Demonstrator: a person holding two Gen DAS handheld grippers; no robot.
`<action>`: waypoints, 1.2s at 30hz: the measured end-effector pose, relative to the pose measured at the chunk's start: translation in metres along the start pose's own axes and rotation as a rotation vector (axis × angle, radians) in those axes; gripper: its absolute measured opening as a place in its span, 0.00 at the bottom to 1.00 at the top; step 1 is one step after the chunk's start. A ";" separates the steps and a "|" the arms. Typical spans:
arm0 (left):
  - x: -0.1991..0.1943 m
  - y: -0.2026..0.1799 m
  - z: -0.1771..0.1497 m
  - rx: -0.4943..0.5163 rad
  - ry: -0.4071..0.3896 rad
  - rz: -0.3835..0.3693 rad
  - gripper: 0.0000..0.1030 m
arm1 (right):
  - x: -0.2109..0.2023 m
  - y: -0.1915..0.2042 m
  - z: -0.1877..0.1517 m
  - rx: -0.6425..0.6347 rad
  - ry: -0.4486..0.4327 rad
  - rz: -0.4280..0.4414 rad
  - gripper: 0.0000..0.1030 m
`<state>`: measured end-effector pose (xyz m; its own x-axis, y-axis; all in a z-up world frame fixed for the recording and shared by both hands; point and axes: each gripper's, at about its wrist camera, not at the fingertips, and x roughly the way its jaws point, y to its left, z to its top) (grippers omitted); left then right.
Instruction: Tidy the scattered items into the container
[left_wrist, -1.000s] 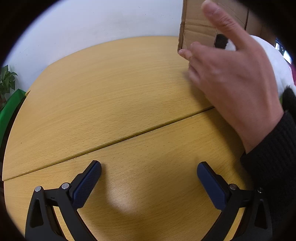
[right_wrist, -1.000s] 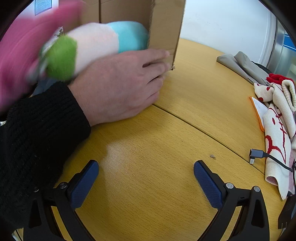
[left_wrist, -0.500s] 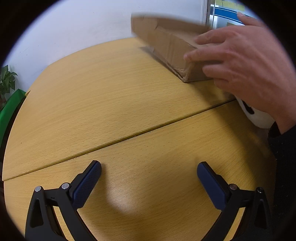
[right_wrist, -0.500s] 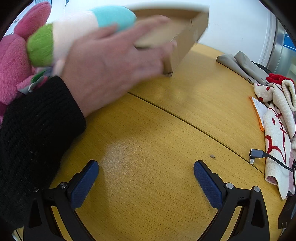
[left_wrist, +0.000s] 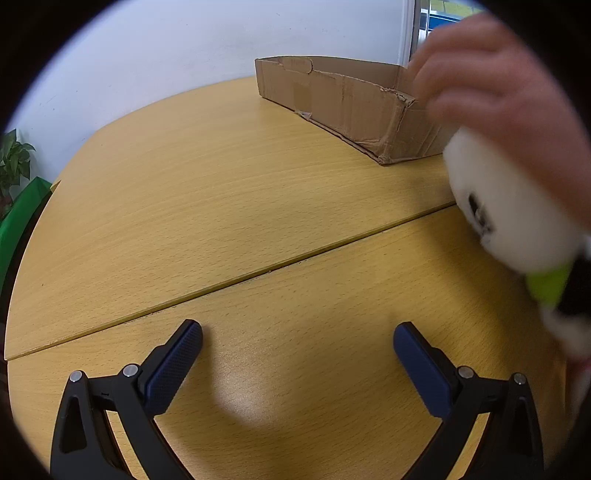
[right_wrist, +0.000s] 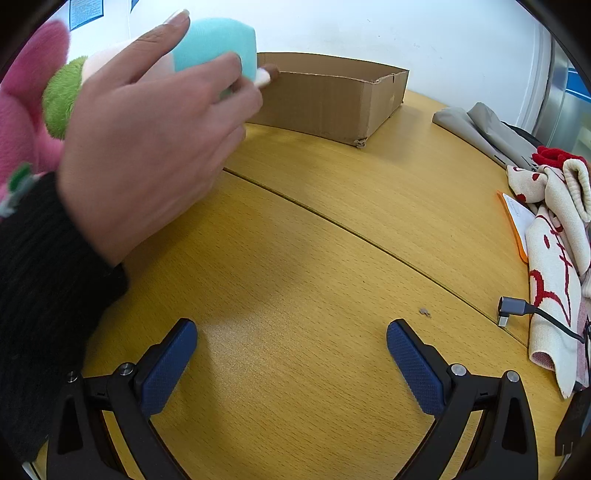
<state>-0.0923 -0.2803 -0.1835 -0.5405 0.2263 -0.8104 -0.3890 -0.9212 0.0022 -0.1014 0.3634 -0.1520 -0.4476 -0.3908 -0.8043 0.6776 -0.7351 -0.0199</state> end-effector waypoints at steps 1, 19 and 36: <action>0.001 0.003 0.001 0.000 0.000 0.000 1.00 | 0.000 0.000 0.000 0.000 0.000 0.000 1.00; 0.002 0.011 0.008 0.000 0.001 -0.001 1.00 | 0.000 0.000 0.000 -0.001 0.000 0.001 1.00; 0.001 0.011 0.010 0.000 0.001 -0.002 1.00 | 0.000 0.000 0.000 -0.002 0.000 0.002 1.00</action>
<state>-0.1044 -0.2875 -0.1782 -0.5391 0.2279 -0.8108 -0.3899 -0.9208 0.0004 -0.1013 0.3634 -0.1521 -0.4465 -0.3921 -0.8043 0.6798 -0.7332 -0.0200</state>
